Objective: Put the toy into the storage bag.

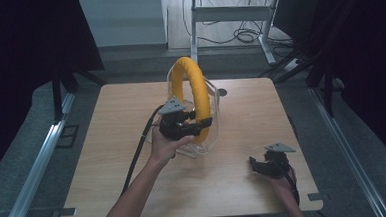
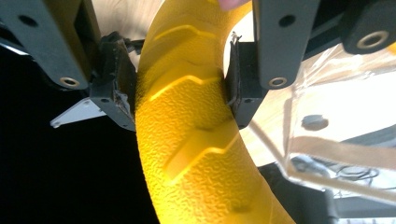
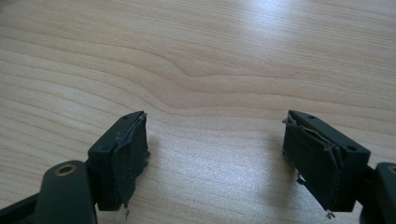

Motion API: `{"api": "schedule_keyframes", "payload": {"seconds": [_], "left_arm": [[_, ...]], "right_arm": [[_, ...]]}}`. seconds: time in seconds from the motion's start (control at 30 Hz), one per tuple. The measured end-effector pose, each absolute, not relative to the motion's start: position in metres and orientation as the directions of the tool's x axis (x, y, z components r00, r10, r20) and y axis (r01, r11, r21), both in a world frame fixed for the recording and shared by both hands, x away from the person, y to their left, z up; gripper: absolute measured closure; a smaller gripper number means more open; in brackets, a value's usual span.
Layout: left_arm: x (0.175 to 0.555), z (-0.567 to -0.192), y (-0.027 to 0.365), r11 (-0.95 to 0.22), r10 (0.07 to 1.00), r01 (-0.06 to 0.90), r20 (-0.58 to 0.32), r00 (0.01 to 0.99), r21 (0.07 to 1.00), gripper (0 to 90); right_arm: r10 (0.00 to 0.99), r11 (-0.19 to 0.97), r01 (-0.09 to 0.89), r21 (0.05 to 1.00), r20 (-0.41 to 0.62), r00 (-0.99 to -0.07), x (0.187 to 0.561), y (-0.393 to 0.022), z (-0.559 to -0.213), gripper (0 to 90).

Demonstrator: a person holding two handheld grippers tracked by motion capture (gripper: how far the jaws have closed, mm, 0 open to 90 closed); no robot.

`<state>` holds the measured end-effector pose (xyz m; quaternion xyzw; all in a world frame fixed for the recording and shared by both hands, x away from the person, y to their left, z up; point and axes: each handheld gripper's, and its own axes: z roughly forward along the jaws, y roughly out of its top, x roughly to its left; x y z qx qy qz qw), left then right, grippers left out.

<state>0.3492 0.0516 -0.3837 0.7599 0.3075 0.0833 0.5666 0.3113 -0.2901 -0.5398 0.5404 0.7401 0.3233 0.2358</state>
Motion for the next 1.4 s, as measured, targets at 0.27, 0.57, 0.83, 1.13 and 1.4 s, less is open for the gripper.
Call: {"api": "schedule_keyframes", "payload": {"seconds": [0.27, 0.57, 0.83, 1.13, 1.4], "left_arm": [[0.355, -0.395, 0.058, -0.138, 0.579, 0.415, -0.267, 0.771, 0.899, 48.9], [0.356, -0.395, 0.052, -0.135, 0.591, 0.414, -0.262, 0.763, 0.9, 46.6], [0.355, -0.389, 0.063, -0.11, 0.588, 0.416, -0.279, 0.759, 0.903, 33.1], [0.338, -0.382, 0.082, -0.082, 0.587, 0.38, -0.264, 0.766, 0.921, 30.3], [0.325, -0.386, 0.107, -0.055, 0.61, 0.379, -0.27, 0.745, 0.924, 30.5]], "right_arm": [[0.952, 0.207, 0.648, 0.732, 0.0, -0.305, 0.311, -0.29, -0.54, 22.2], [0.952, 0.209, 0.647, 0.733, -0.002, -0.306, 0.311, -0.29, -0.54, 22.2], [0.955, 0.198, 0.65, 0.734, 0.005, -0.296, 0.311, -0.291, -0.54, 22.4], [0.954, 0.197, 0.652, 0.732, 0.009, -0.298, 0.311, -0.291, -0.539, 21.7], [0.953, 0.209, 0.652, 0.729, -0.001, -0.303, 0.311, -0.29, -0.539, 21.3]]}}
